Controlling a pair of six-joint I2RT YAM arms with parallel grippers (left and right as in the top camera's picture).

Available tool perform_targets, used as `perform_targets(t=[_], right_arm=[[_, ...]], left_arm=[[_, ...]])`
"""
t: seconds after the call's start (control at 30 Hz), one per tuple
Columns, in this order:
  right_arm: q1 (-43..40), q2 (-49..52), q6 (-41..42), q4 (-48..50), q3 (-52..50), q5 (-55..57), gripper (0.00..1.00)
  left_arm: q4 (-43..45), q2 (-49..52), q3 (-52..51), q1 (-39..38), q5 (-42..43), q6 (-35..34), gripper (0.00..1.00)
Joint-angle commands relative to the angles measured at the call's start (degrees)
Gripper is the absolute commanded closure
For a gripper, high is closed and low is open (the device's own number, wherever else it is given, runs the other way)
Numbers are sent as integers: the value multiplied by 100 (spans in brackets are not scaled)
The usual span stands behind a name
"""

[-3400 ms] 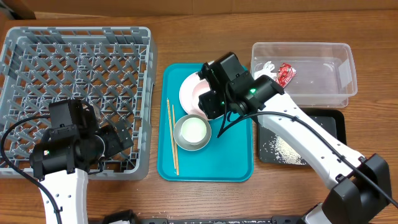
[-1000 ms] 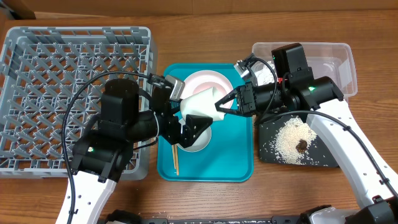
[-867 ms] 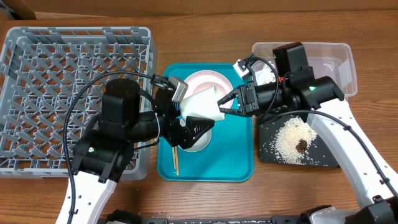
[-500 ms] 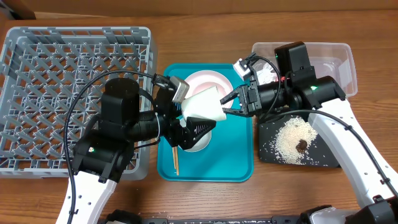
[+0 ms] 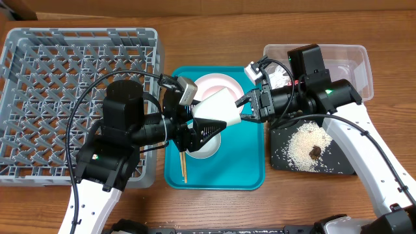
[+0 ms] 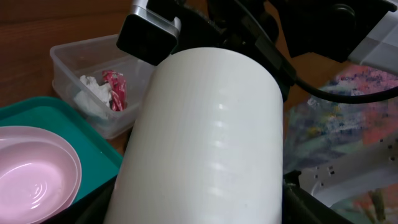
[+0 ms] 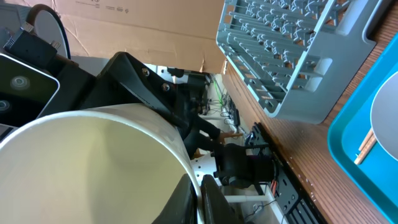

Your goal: Sort waste into correct bins and load items into the dishwasher

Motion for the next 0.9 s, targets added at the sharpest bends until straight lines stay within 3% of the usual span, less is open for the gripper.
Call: perform_targets(t=[0.0,0.1,0.13,0.2,0.23,0.27,0.43,0.6,0.73,0.87], right_arm=[[144,-48,-151,-28,103,-345,96],[144,-48,-153,-26,103,-323,83],[140,-48,-151,-28,103,-173,68],[138,-48,-151,-33,103,177,55],[133,-48,-149,-50,103,678,41],[107,-48,-149,-109,103,1189,34],[-391,-52,-111,-820,111,3589,32],[-1272,-348,-586,-1582,122,4631,32],[-1746,-737,-750,-2070,122,5536,34],[-1908,-789,-1060,-2452,120,5617,34]], left_arm=[[85,35,85,42,-468,-85,34],[66,35,85,44,-581,-79,40],[-13,35,85,44,-850,-79,41],[-197,35,85,44,-1311,-79,43],[-317,35,85,44,-1609,-79,43],[-525,24,87,61,-2094,-57,43],[-1204,-166,142,411,-3338,-57,52],[-2533,-337,243,1637,-5058,-94,53],[-2951,-295,243,3134,-5248,-129,64],[-2957,190,223,4197,-5097,-350,74]])
